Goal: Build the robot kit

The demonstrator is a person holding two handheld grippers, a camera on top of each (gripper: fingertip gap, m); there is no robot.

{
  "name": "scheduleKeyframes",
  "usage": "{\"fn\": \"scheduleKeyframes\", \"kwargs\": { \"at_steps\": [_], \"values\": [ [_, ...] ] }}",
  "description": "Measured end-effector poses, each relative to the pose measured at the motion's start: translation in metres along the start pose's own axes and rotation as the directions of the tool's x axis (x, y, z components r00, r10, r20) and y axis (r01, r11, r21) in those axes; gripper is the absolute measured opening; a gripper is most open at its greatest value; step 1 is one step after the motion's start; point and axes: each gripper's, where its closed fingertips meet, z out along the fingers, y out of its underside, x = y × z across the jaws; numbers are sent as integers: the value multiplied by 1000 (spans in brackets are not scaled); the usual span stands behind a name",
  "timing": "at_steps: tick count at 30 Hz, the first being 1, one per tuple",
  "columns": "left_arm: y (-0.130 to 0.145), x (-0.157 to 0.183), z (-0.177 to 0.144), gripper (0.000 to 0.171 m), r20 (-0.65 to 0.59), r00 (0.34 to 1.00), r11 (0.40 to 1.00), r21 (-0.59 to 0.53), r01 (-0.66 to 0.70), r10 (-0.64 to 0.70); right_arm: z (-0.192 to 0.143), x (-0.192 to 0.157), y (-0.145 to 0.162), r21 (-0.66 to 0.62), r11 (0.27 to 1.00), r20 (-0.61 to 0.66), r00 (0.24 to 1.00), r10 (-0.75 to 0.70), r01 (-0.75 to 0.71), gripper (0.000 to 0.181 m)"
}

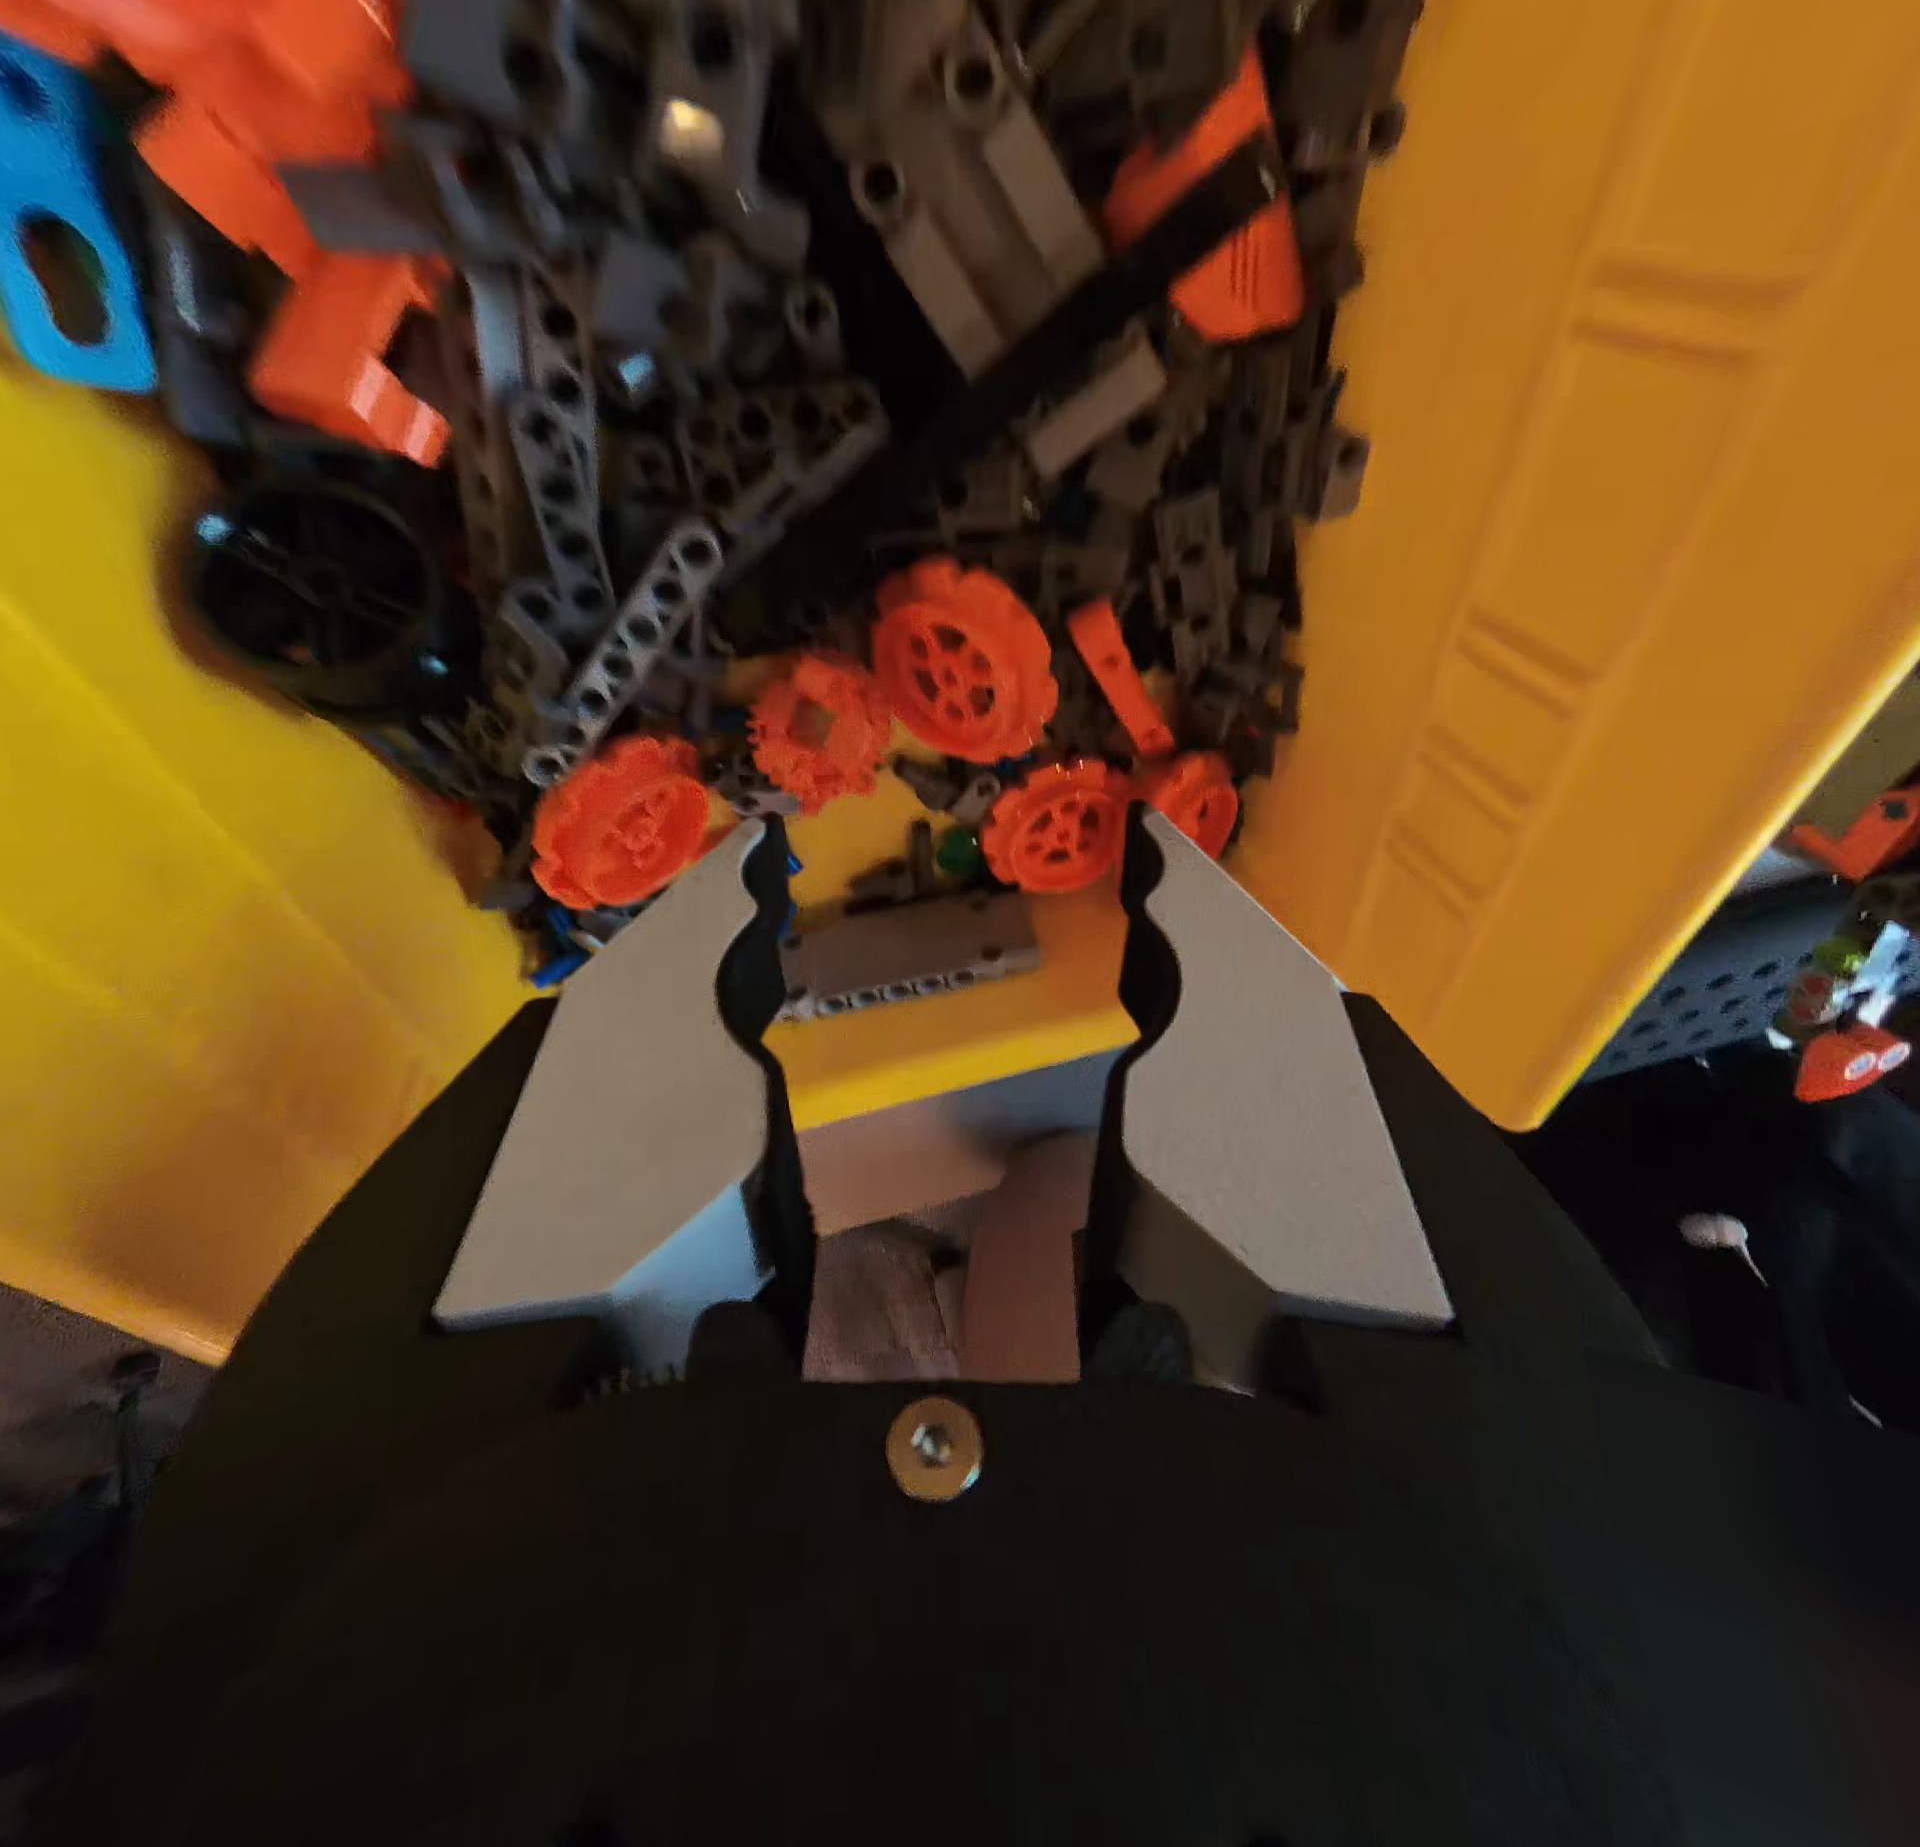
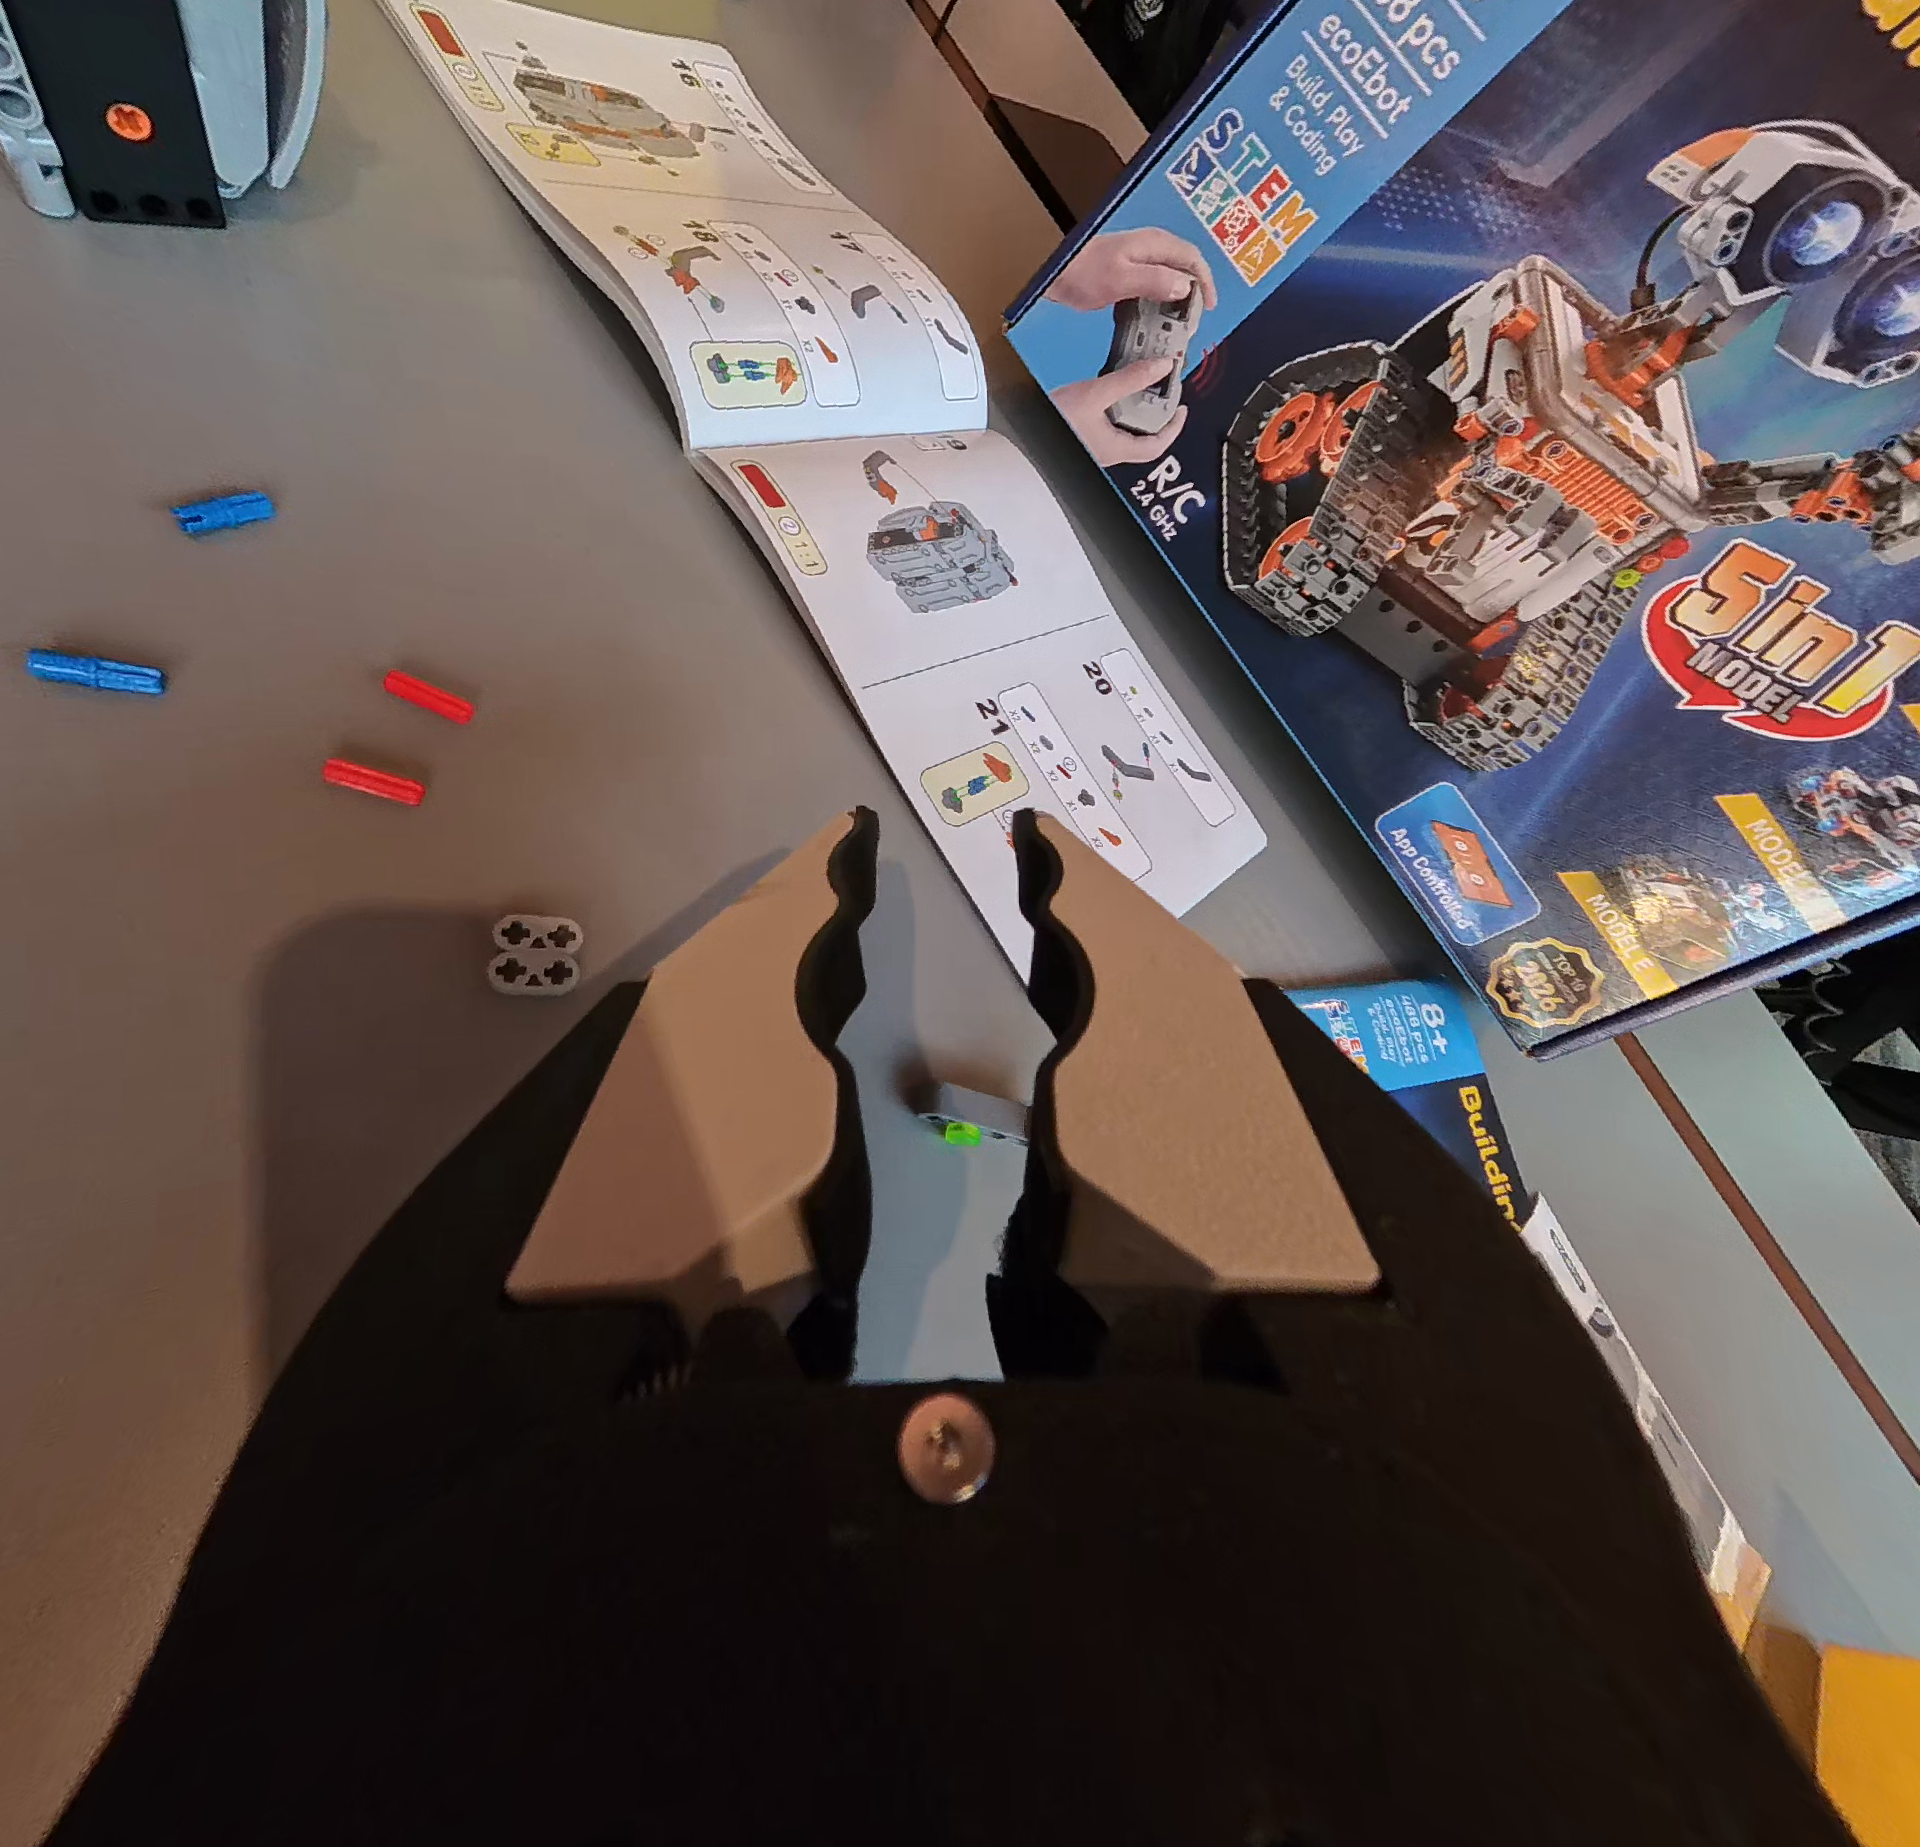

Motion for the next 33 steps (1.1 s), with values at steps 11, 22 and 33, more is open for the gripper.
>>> {"fn": "scheduleKeyframes", "kwargs": {
  "at_steps": [11, 22, 33],
  "values": [
    [28, -8, 6, 35, 23, 999, 994, -108, 35, -33, 0, -4, -1, -2, 1000, 11, 999, -31, 31, 26],
    [9, -21, 20, 28, -10, 999, 991, -128, 46, -48, 1, -7, 1, -15, 999, 20, 999, -47, 48, 27],
    [20, 14, 21, 54, -69, 996, 984, -161, -74, 64, 2, -10, 2, -26, 997, 26, 997, -74, 74, 26]
  ]
}}
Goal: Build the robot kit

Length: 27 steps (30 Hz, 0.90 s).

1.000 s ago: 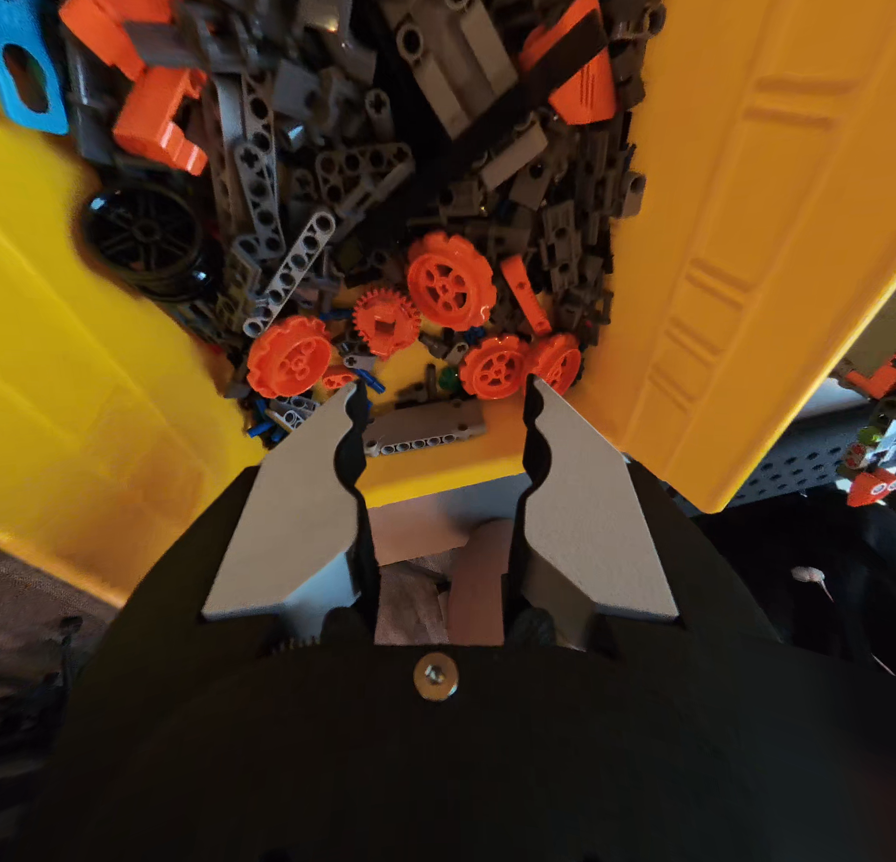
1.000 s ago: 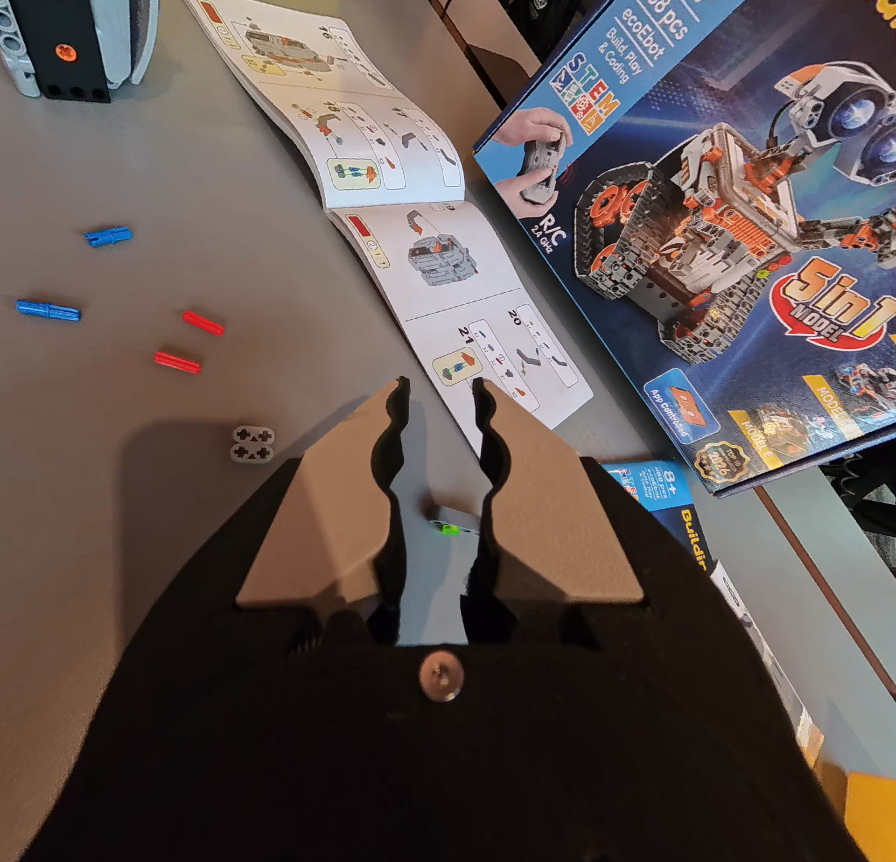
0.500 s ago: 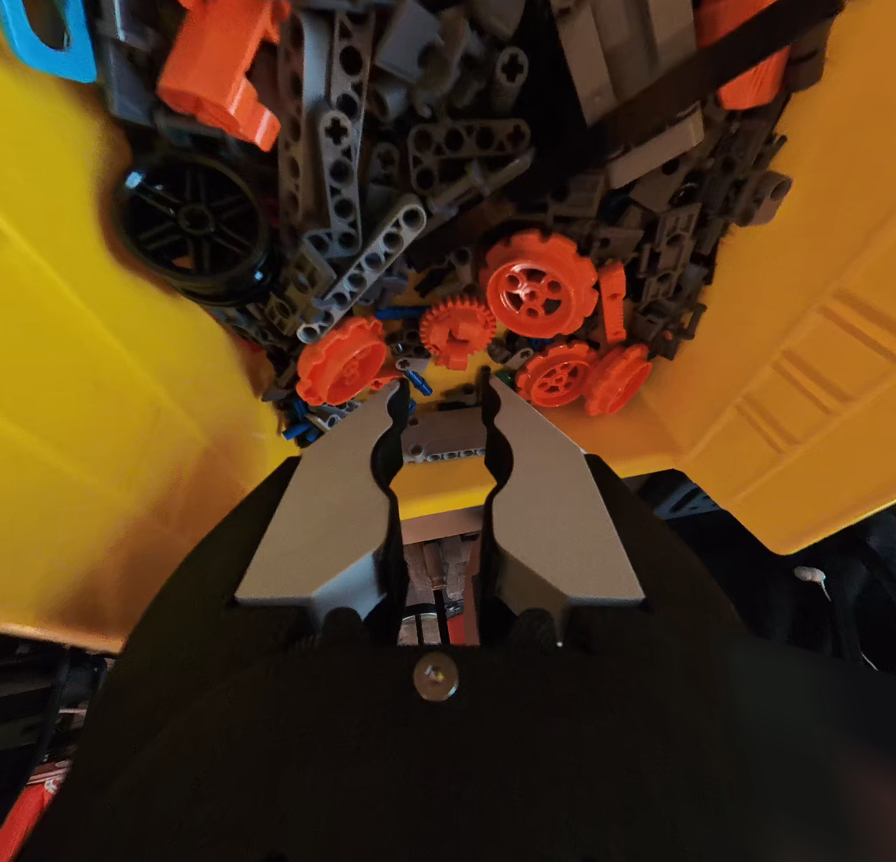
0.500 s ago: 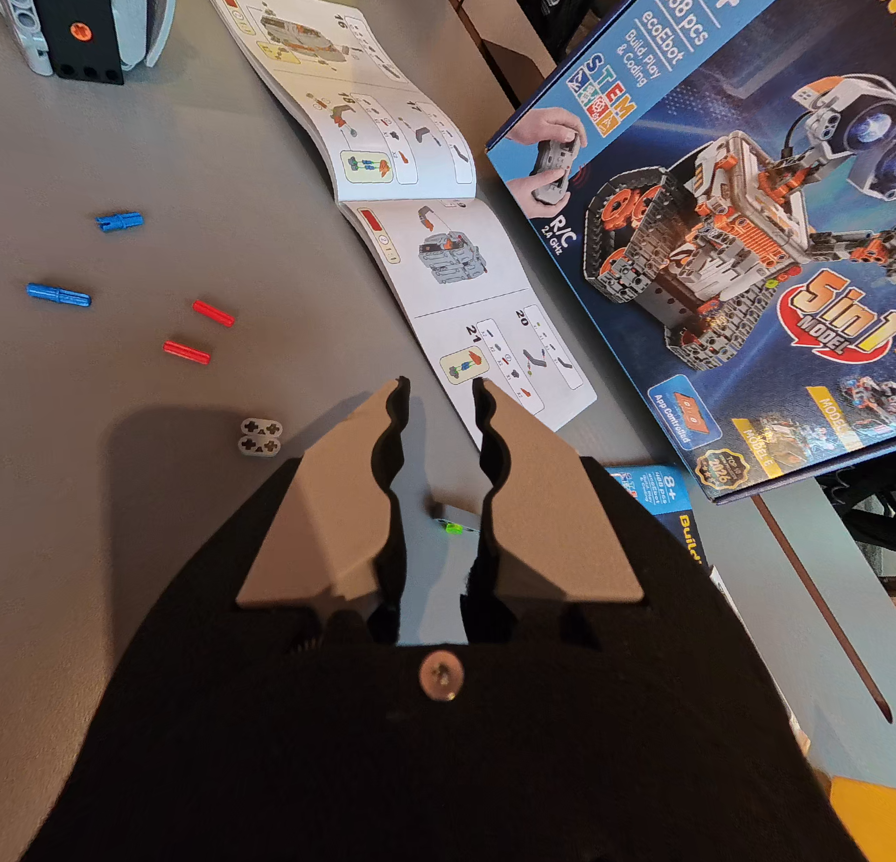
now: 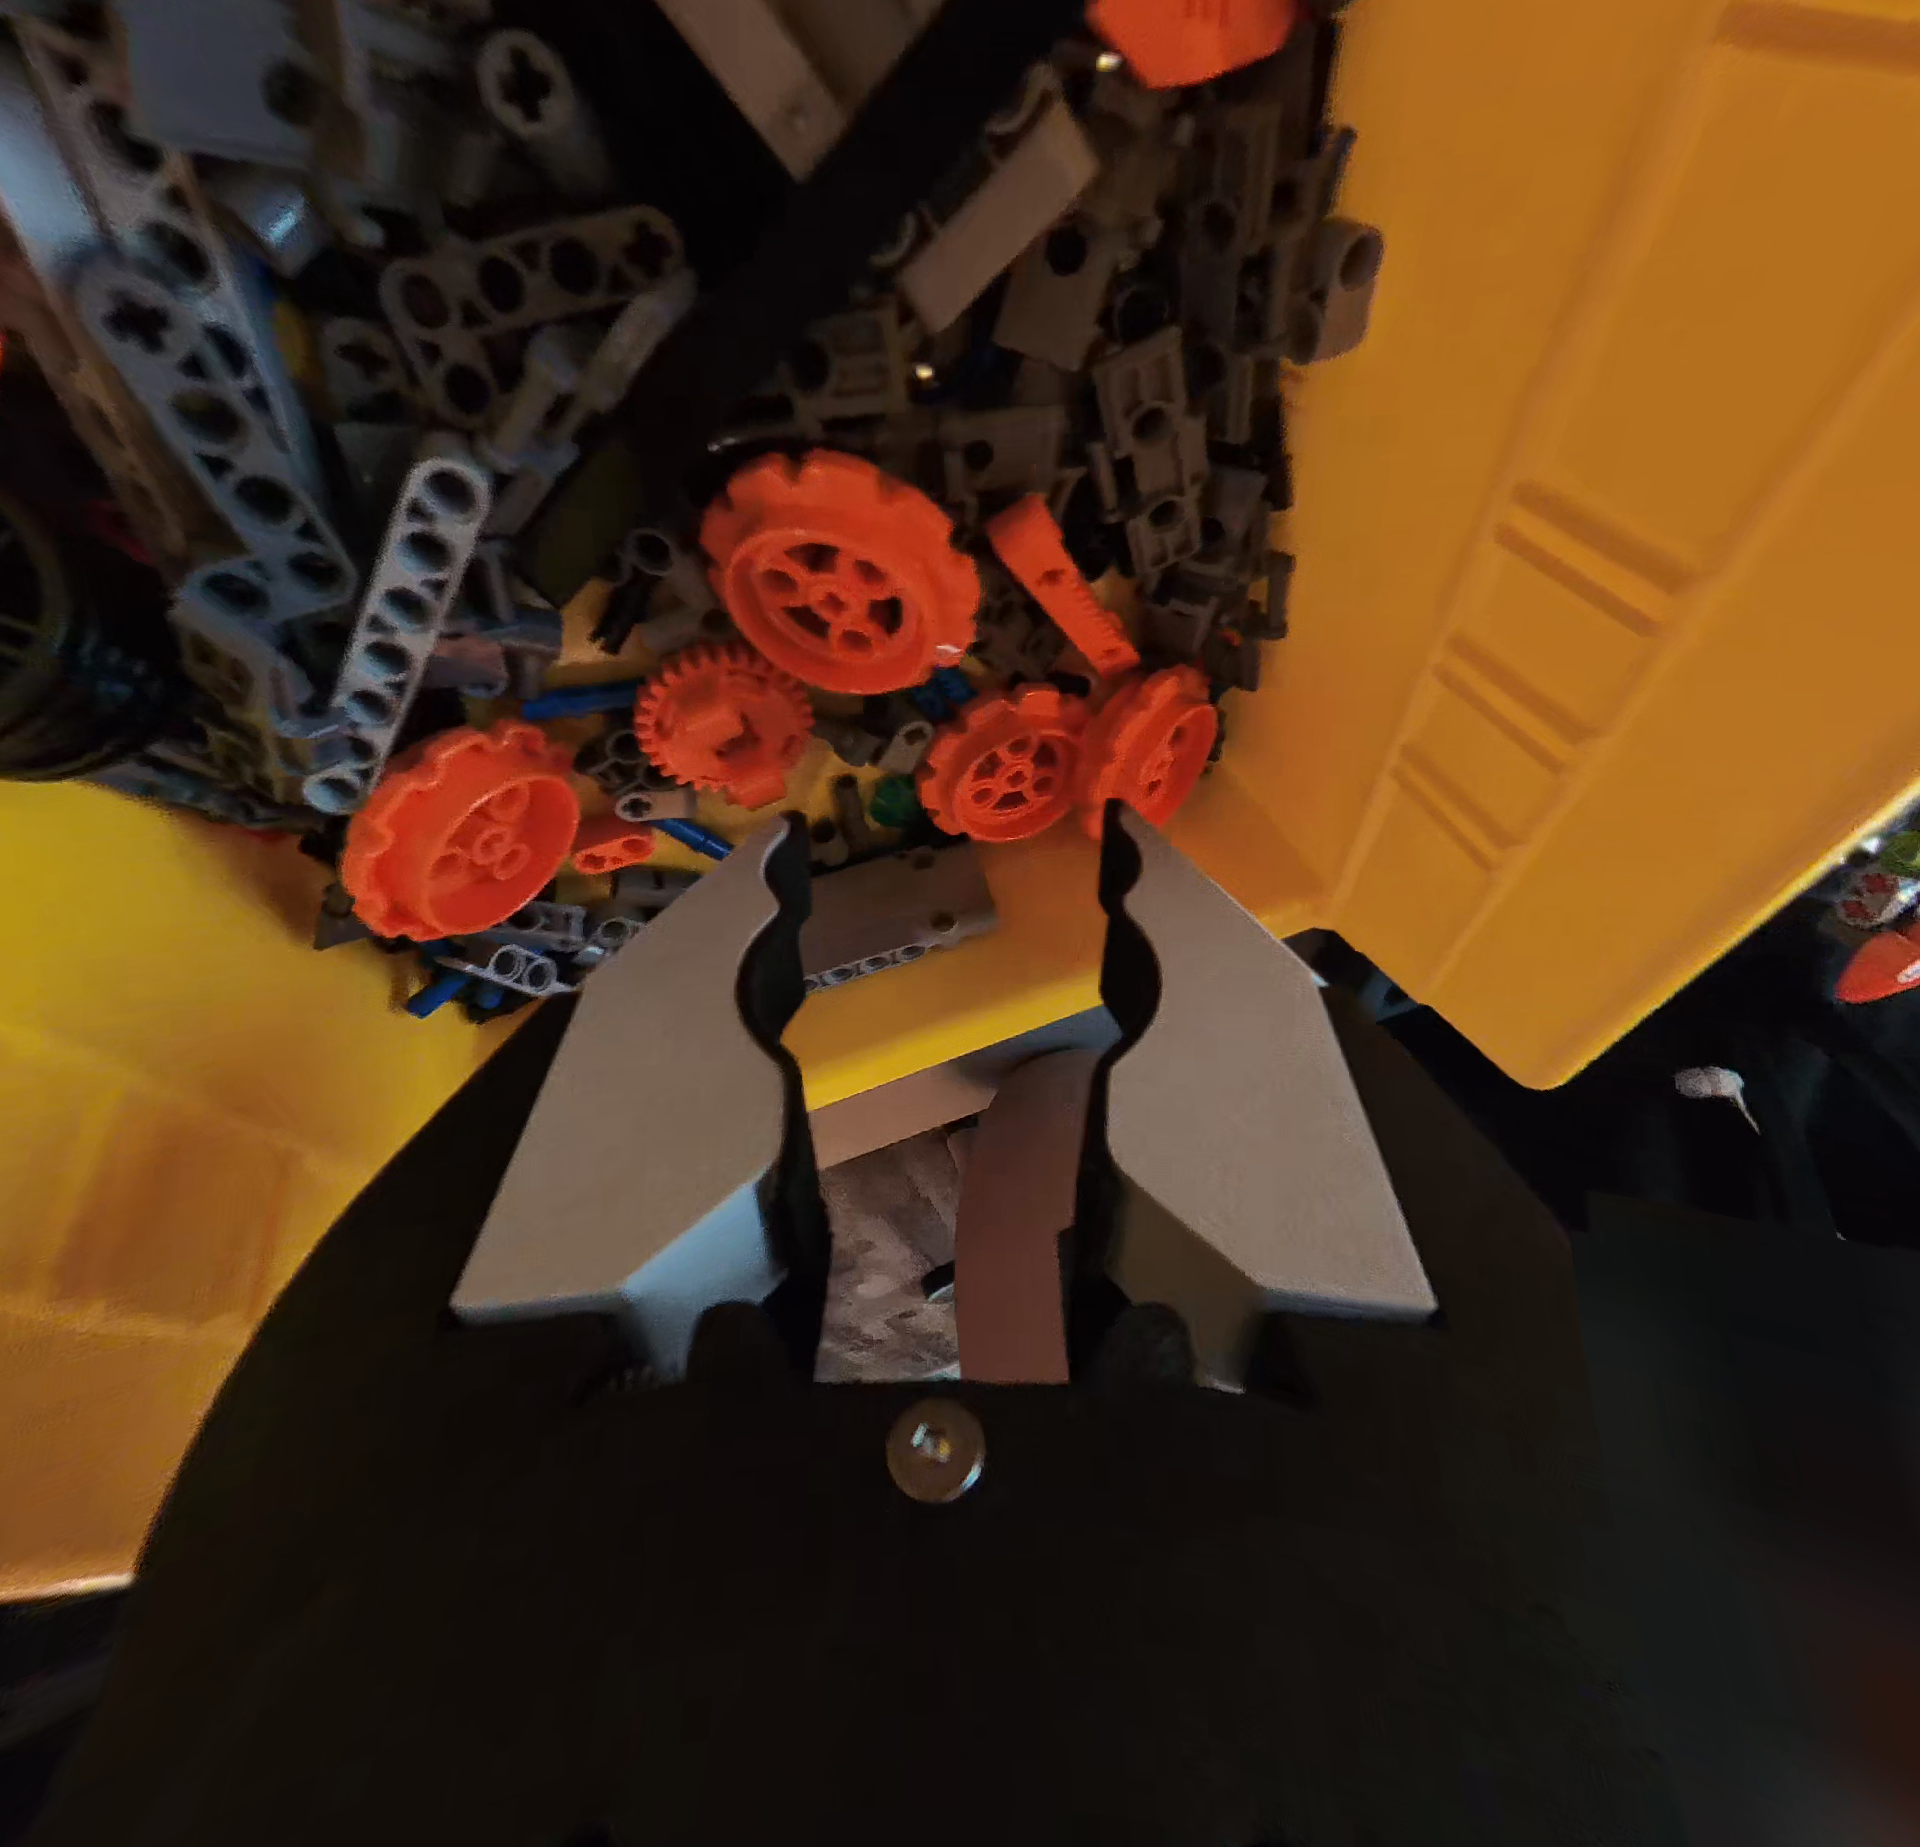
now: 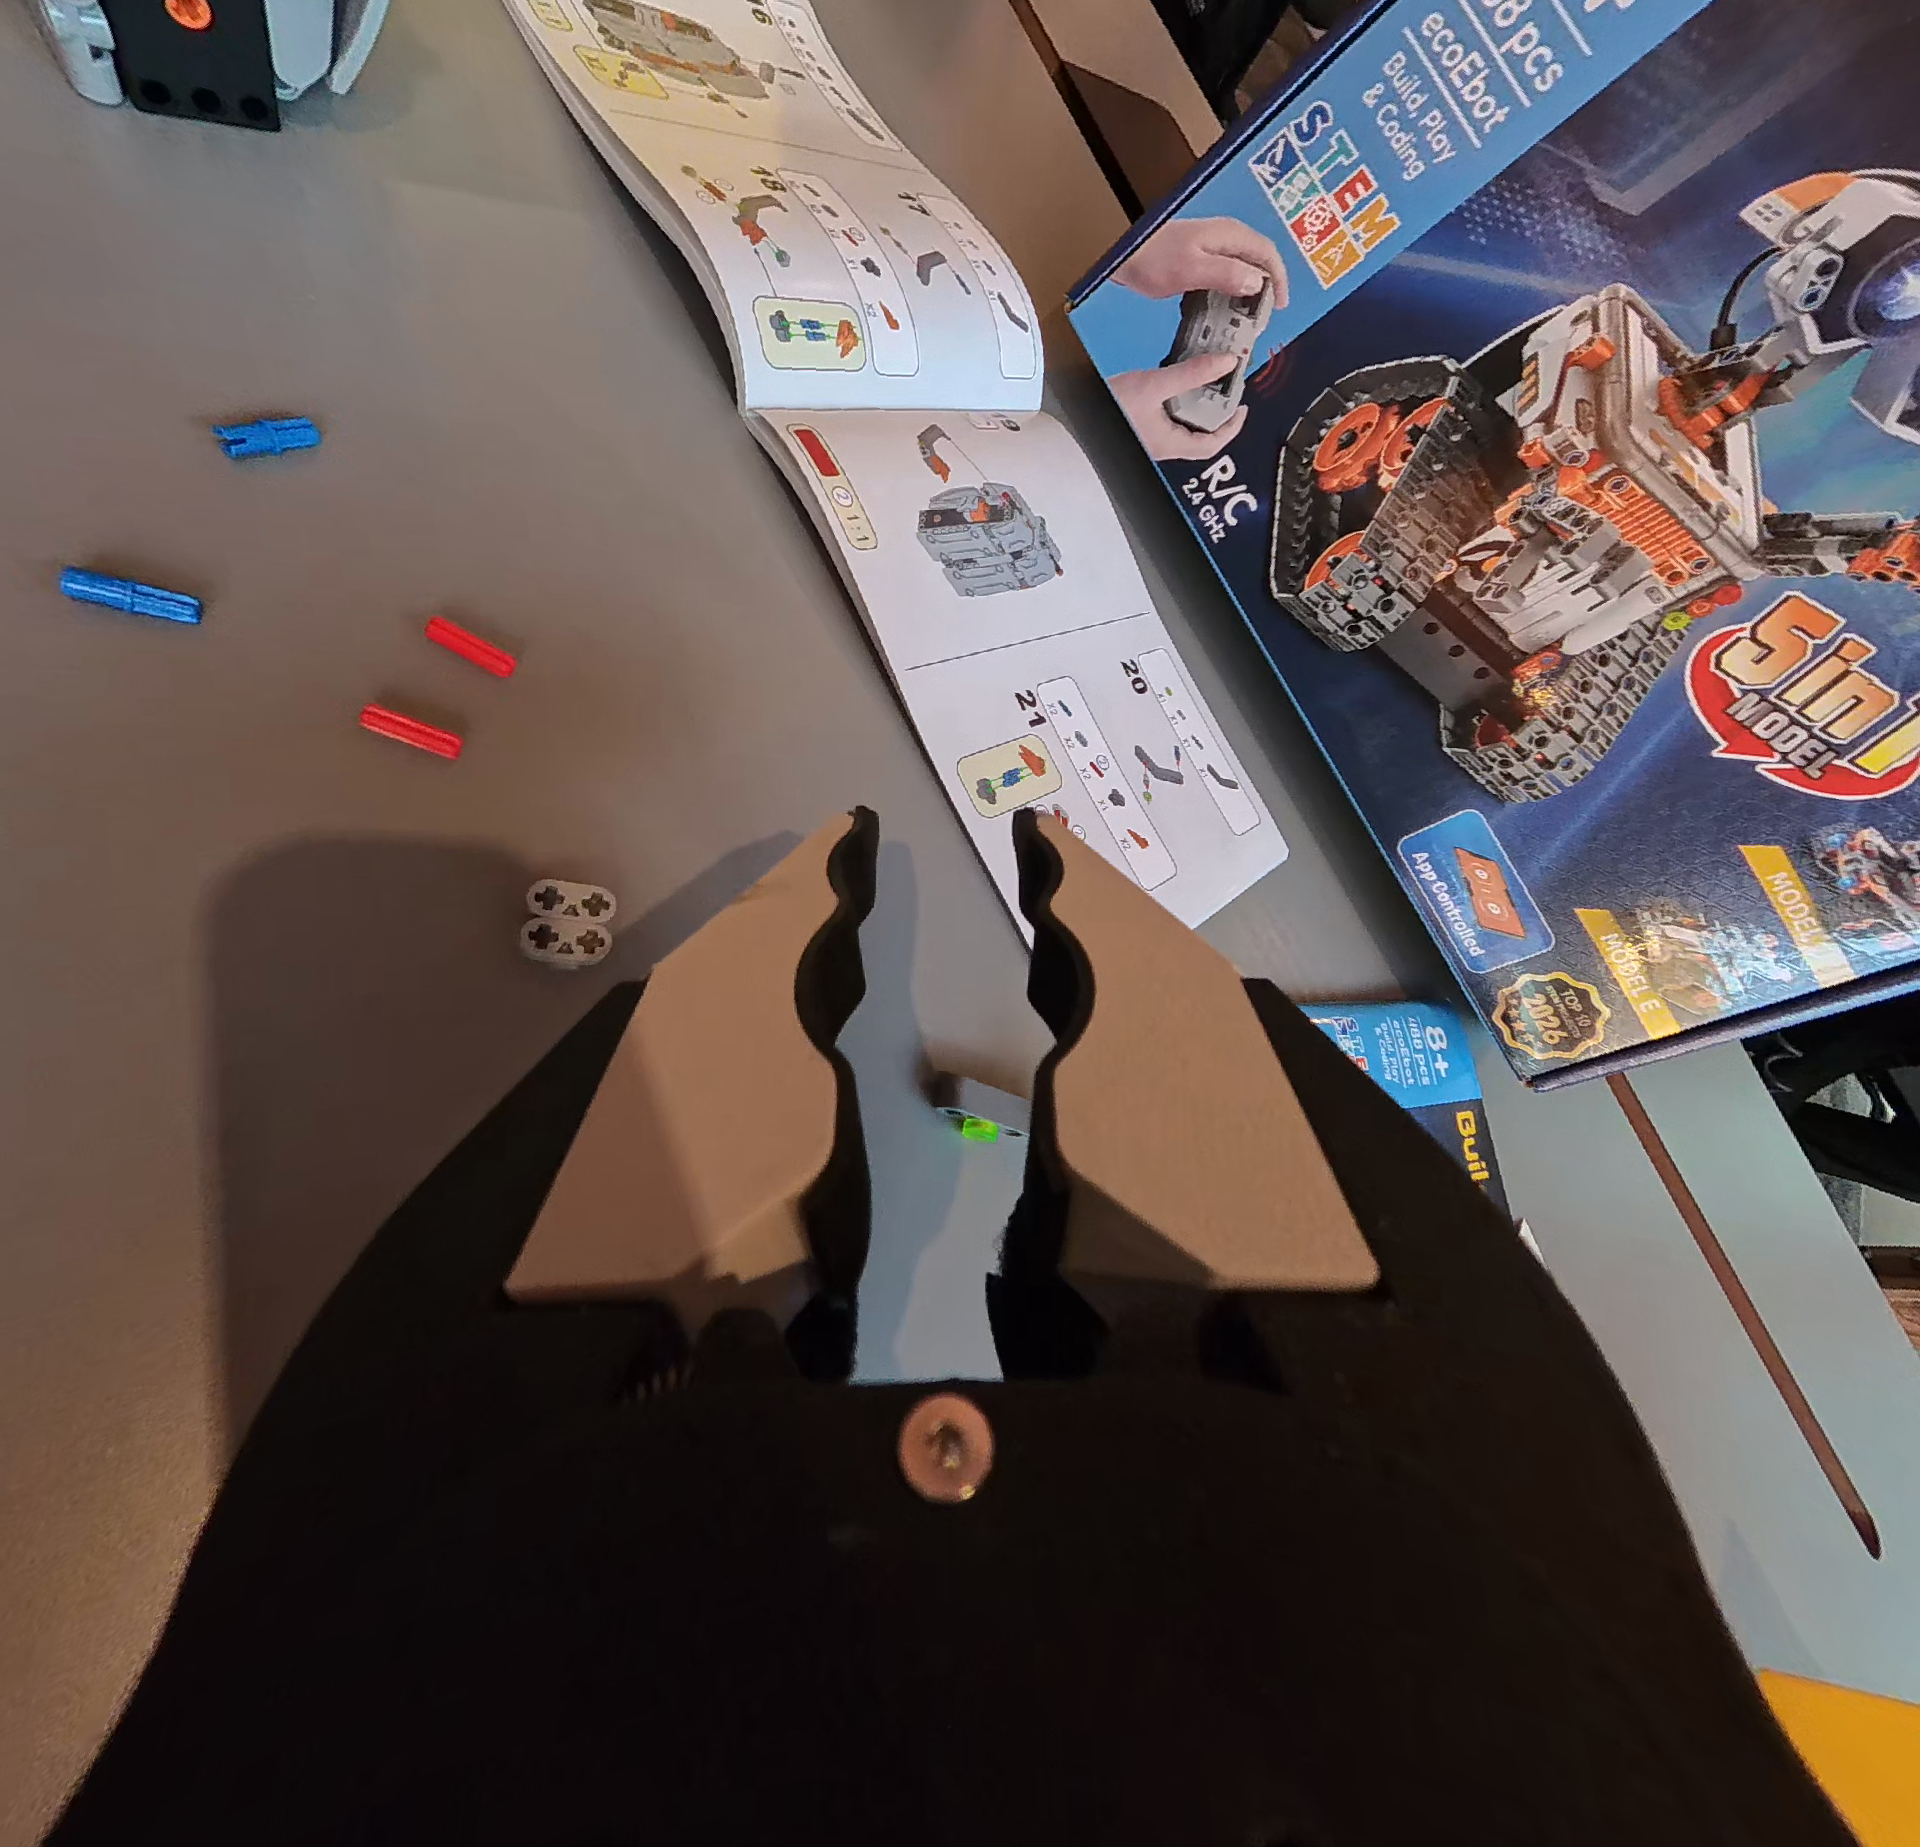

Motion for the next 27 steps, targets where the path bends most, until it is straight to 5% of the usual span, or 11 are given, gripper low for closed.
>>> {"fn": "scheduleKeyframes", "kwargs": {
  "at_steps": [3, 16, 22, 27],
  "values": [
    [2, 6, 7, 68, 10, 999, 998, -51, -42, 43, 0, -1, 0, 1, 1000, 4, 1000, -2, 2, 26],
    [1, 23, 24, 45, 58, 985, 969, -199, -146, 160, 2, -5, 2, -17, 1000, 17, 1000, -22, 23, 27],
    [-2, 17, 9, 36, 65, 984, 982, -105, -156, 163, 2, -6, 3, -20, 999, 23, 999, -29, 30, 27],
    [-15, -10, -17, 22, 64, 998, 995, 90, -28, 23, 3, -9, 4, -27, 999, 29, 999, -40, 41, 27]
  ]
}}
